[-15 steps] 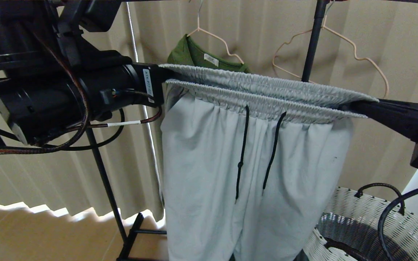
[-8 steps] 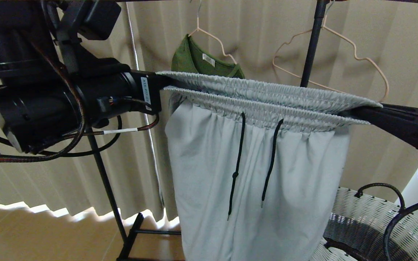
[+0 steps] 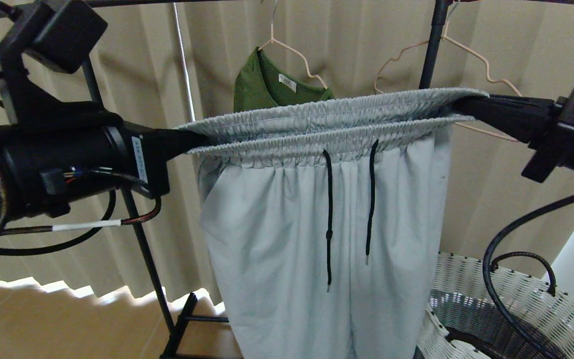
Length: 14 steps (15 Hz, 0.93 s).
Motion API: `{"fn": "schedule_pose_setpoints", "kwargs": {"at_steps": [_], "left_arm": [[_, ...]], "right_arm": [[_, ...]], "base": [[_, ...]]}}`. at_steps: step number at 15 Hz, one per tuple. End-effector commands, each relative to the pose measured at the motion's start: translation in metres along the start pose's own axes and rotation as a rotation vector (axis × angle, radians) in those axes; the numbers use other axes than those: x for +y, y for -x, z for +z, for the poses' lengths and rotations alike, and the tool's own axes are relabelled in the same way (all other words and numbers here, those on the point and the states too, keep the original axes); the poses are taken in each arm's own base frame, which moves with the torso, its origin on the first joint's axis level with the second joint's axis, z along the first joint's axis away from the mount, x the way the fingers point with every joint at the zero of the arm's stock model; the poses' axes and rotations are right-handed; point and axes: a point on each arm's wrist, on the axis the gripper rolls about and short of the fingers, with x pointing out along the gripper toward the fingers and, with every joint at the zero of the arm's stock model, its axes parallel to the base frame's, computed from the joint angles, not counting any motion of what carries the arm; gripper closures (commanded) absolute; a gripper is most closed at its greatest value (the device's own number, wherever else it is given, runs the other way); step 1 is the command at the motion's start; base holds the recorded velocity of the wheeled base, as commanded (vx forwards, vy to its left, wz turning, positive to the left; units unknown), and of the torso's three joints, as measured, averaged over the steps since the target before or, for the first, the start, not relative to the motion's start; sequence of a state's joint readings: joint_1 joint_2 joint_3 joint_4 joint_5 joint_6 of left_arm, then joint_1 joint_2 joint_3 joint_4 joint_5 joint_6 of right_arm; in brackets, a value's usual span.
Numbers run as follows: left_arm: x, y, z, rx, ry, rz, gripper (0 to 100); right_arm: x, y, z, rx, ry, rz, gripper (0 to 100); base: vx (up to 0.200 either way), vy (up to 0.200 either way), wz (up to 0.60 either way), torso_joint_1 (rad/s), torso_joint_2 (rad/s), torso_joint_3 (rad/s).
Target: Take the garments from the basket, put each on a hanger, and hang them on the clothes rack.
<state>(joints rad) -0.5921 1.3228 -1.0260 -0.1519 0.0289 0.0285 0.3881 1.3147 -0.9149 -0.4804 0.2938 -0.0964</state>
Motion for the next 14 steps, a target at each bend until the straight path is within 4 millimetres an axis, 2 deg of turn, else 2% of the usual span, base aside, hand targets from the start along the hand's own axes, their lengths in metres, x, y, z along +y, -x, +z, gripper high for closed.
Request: {"fn": "schedule_pose_setpoints", "kwargs": {"at_steps": [1,5,9,14], "left_arm": [[-0.008,0.023,-0.002,-0.023,0.001,-0.077,100],[-0.026,0.041,0.003,-0.065,0.01,-0.21,100],[-0.028,0.041,0.002,-0.064,0.009,-0.219,100],[-0.022,0.024,0.011,-0.068,0.006,-0.16,100]], "right_arm": [[-0.01,-0.033,-0.003,0.019,-0.007,-0.002,100],[-0.016,-0.053,0.008,-0.02,0.001,0.002,100],[-0.017,-0.057,0.008,-0.064,0.015,0.001,100],[-0.014,-0.041,0.021,-0.091,0.022,-0.012,100]], "base": [[0.0,0.0,0.0,0.0,0.0,0.0],[0.0,0.0,0.0,0.0,0.0,0.0],[0.0,0.0,0.0,0.0,0.0,0.0],[0.0,0.0,0.0,0.0,0.0,0.0]]}}
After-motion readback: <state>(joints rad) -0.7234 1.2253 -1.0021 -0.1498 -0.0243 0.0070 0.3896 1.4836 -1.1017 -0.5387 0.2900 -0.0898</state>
